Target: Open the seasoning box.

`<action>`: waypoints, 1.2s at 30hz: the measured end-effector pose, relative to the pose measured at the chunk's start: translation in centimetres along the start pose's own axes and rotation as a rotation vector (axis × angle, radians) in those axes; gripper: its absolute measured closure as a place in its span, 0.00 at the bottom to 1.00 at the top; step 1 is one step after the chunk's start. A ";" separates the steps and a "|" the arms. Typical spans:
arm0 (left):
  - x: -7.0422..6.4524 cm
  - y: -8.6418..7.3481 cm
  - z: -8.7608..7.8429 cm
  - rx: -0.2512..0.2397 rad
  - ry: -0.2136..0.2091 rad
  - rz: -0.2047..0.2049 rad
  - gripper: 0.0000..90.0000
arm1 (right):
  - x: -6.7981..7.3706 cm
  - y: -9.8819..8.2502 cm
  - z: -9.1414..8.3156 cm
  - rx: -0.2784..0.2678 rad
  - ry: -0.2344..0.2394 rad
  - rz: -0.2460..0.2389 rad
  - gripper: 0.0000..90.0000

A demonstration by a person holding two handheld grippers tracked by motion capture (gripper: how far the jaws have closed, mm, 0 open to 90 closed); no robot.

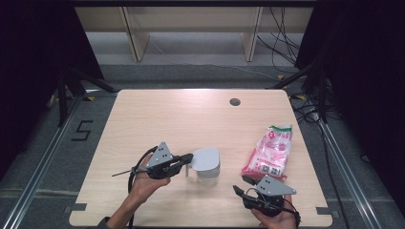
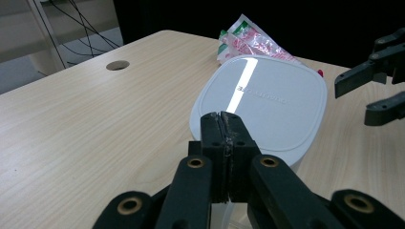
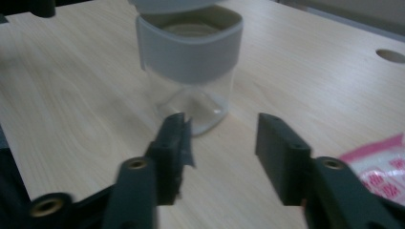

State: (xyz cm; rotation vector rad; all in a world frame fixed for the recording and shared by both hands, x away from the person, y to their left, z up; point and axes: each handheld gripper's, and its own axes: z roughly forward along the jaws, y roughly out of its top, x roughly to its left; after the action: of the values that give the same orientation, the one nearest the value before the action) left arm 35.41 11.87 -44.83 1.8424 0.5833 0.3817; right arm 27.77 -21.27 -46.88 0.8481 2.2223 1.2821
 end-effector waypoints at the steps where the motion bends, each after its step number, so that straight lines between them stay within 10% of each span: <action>1: 0.0 0.0 0.0 0.000 0.001 -0.001 0.98 | 0.1 0.3 0.1 -0.006 0.006 -0.010 0.71; 11: 0.0 -0.1 0.0 -0.001 0.000 0.002 0.98 | 0.1 2.9 2.2 -0.051 0.031 -0.053 1.00; 36: 0.2 -0.2 -0.4 0.004 0.003 0.009 0.88 | 1.3 5.7 4.0 -0.052 0.070 -0.070 1.00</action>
State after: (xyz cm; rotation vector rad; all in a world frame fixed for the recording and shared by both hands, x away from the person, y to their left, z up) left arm 35.31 12.32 -44.89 1.8489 0.5789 0.3895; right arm 31.05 -15.73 -43.91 0.7106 2.2410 1.3494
